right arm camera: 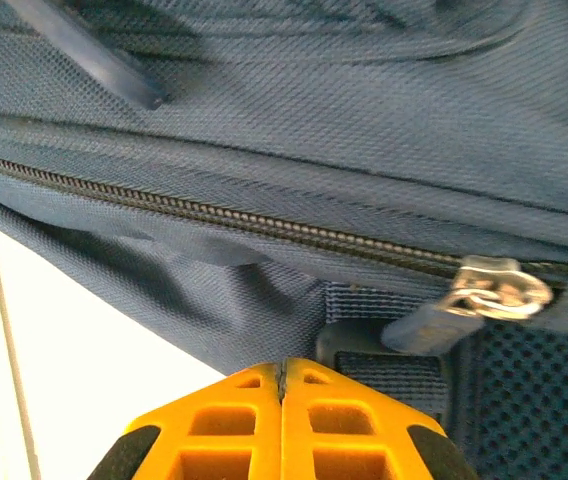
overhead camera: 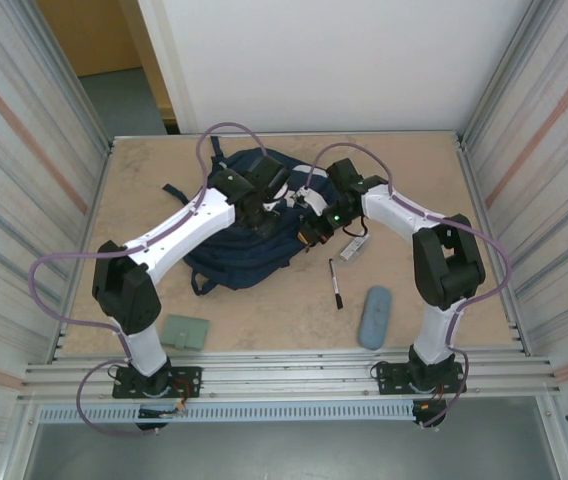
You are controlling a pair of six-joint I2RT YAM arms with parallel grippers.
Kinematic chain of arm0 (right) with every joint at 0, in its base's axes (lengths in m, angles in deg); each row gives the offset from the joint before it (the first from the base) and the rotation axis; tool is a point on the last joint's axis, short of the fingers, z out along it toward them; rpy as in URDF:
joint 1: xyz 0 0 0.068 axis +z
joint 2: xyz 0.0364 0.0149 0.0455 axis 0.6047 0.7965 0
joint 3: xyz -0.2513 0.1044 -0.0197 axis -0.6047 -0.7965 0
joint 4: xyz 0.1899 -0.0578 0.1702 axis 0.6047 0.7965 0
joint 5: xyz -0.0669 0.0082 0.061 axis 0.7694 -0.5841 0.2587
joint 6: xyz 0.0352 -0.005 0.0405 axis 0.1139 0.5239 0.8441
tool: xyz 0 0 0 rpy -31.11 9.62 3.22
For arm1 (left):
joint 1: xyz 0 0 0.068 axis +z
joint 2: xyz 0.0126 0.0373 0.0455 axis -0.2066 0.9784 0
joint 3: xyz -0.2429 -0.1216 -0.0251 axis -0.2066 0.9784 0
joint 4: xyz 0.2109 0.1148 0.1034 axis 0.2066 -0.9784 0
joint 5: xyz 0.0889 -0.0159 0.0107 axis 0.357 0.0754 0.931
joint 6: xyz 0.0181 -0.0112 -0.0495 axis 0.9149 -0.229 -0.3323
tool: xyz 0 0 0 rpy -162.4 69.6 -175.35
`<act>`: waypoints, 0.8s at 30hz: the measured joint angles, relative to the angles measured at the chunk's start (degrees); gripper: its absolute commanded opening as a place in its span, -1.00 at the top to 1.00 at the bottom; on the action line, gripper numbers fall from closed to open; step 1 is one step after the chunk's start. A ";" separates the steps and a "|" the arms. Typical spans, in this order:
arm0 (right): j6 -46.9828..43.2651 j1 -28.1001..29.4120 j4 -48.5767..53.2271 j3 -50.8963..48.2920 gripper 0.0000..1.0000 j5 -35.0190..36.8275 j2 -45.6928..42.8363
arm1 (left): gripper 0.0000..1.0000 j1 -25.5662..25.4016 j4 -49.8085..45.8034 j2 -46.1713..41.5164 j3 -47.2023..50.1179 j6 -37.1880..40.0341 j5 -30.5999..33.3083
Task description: Pack the student bag
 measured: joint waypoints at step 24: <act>14.03 -8.68 -15.28 -10.16 -0.24 -7.78 -7.72 | 1.00 1.36 2.25 0.37 -0.11 -0.96 -7.76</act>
